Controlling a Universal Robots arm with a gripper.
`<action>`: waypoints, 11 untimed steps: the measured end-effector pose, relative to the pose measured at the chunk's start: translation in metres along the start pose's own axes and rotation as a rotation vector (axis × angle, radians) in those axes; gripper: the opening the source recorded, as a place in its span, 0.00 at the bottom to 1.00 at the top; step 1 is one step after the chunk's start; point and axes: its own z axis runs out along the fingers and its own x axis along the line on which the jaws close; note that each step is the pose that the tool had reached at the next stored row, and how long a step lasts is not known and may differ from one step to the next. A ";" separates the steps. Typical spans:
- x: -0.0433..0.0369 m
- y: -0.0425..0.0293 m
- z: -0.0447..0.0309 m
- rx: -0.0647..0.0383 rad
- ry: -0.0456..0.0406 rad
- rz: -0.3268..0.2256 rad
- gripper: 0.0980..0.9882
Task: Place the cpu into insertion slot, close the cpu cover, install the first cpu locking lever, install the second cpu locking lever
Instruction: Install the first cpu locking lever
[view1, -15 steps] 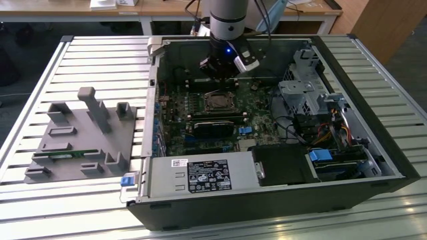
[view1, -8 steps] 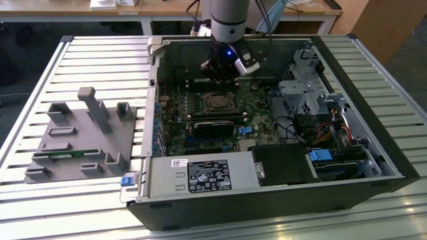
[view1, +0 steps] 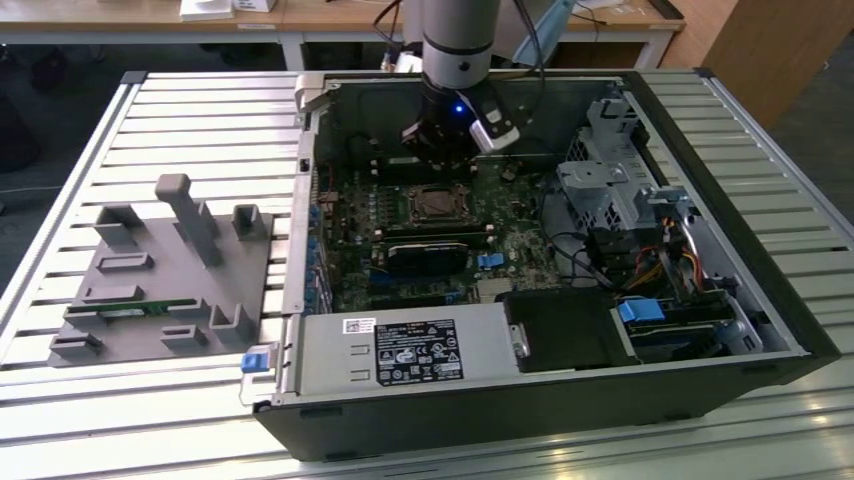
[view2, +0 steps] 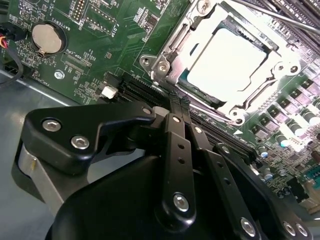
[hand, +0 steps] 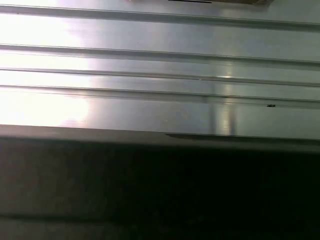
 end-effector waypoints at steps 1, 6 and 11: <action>-0.0001 0.0000 0.0005 0.000 0.0000 0.000 0.01; -0.0004 0.0000 0.0008 0.001 0.0000 0.000 0.01; -0.0005 0.0000 -0.0003 0.007 0.0000 0.000 0.01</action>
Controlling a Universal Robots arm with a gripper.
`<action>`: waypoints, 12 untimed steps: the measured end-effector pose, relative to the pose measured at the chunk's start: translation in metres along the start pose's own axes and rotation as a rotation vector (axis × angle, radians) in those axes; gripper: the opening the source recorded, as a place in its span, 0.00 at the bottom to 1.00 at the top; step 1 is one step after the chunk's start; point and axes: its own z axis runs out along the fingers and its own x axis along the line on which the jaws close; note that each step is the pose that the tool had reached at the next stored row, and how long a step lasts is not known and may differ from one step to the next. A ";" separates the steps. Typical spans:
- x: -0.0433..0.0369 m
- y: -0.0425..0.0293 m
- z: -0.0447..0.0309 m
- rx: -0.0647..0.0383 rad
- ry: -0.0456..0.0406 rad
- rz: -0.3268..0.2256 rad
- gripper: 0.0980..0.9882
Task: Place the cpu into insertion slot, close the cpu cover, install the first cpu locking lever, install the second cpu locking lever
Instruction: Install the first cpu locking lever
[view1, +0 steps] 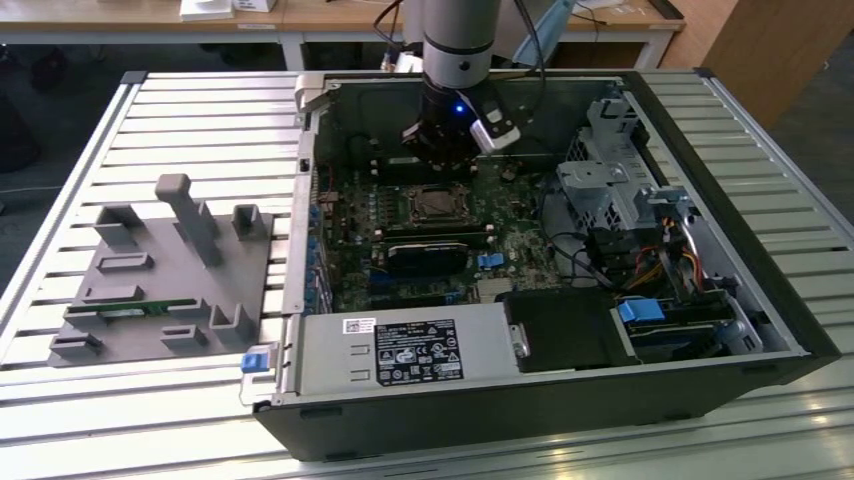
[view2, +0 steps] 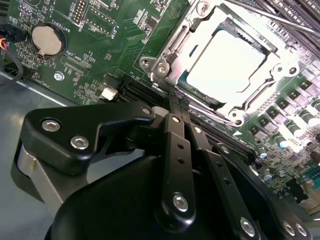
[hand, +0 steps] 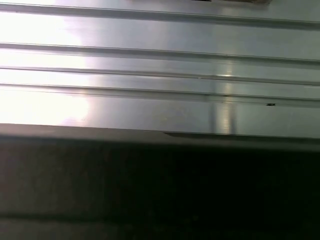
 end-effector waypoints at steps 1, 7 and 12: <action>0.0000 0.0000 0.0000 0.002 0.0001 0.000 0.01; -0.0003 0.0001 0.0011 0.020 0.0008 0.000 0.01; -0.0006 0.0006 0.0034 0.027 0.0011 0.000 0.01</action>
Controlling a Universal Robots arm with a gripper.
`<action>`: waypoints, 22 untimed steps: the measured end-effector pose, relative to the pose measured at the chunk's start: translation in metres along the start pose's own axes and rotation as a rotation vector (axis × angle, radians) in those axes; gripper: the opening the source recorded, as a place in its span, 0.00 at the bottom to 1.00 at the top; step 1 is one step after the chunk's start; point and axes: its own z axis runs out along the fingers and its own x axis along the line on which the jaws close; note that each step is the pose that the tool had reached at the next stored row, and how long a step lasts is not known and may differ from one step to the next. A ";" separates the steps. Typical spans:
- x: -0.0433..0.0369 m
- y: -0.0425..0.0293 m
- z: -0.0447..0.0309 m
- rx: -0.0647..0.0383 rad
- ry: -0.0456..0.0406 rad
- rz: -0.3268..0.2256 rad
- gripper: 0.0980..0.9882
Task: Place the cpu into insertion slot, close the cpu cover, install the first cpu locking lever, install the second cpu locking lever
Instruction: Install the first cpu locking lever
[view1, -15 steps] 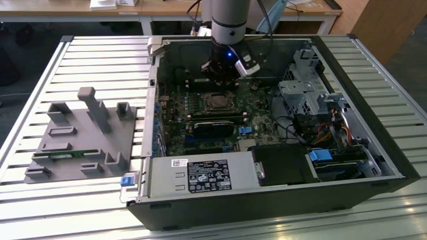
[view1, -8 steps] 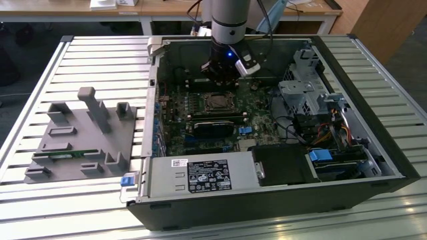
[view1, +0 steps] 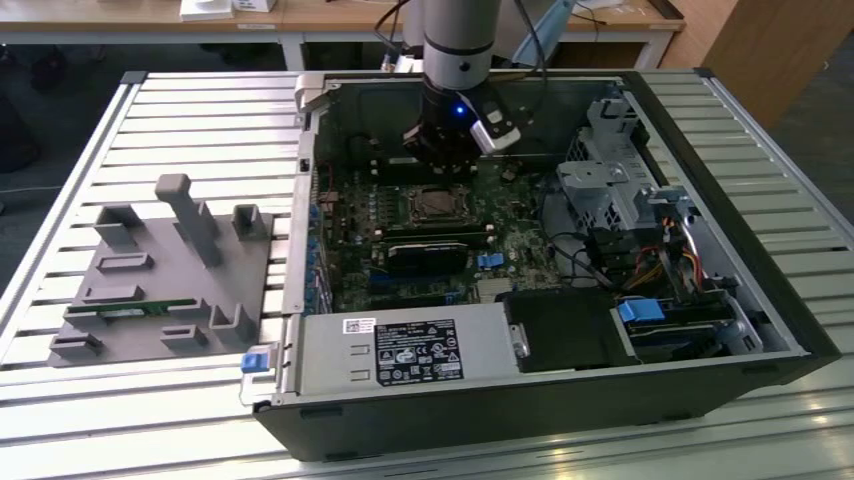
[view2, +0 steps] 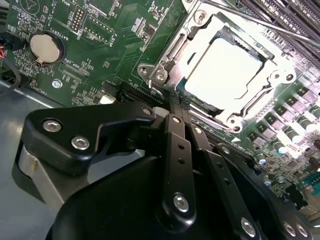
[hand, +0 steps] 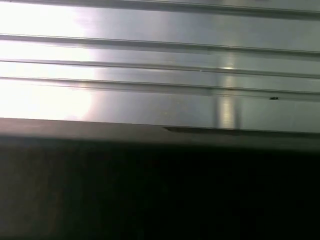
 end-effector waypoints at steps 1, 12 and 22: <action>-0.0001 0.0005 0.0006 0.000 0.0000 0.000 0.01; -0.0009 0.0035 -0.0063 0.000 0.0000 0.000 0.01; -0.0009 0.0013 -0.0146 0.001 -0.0002 0.000 0.01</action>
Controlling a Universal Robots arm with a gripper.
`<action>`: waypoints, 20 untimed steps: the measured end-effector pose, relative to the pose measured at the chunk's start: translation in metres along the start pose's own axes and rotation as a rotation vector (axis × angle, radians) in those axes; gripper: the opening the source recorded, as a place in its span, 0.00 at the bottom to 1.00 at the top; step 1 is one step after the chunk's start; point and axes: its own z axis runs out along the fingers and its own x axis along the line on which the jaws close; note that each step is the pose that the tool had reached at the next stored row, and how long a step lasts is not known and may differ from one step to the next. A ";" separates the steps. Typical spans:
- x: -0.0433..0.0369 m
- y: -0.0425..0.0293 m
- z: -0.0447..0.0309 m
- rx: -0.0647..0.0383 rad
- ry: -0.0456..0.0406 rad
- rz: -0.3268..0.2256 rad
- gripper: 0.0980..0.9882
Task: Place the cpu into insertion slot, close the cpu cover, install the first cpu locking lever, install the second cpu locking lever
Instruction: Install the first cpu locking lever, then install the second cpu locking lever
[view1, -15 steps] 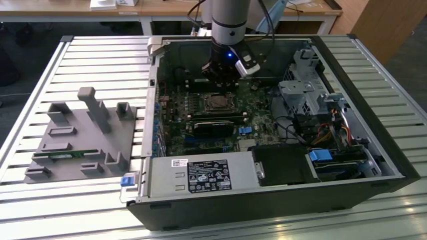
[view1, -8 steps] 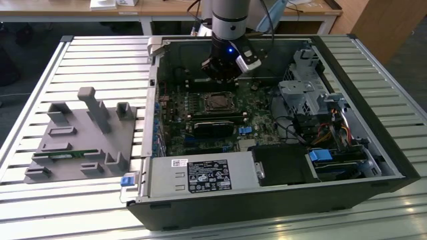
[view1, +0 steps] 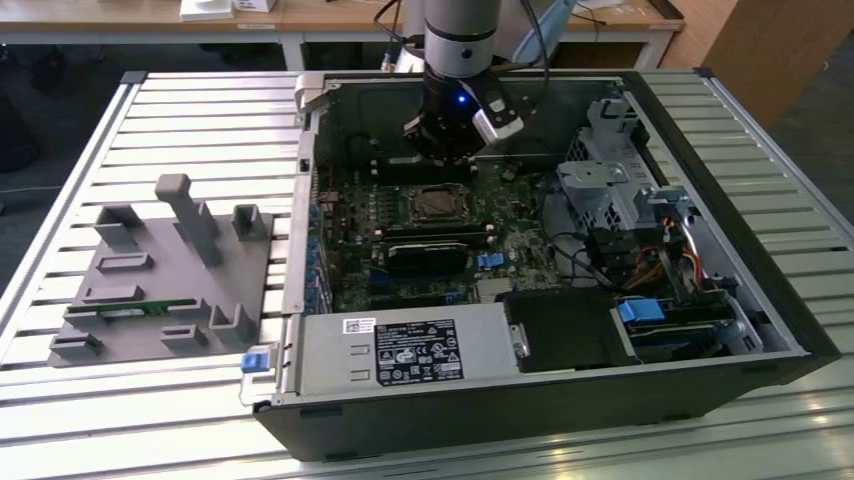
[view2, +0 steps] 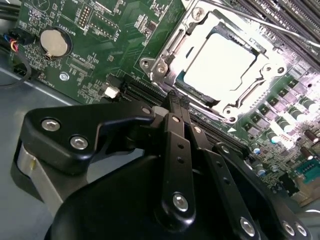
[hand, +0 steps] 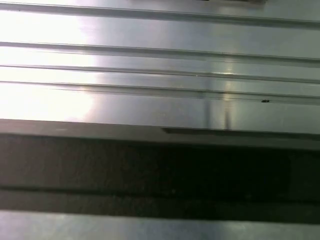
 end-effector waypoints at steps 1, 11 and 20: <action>0.0000 -0.0002 0.0000 0.000 0.0000 0.000 0.01; -0.0002 -0.0032 -0.0001 0.000 0.0000 0.000 0.01; -0.0002 -0.0058 -0.0002 0.000 0.0001 0.000 0.01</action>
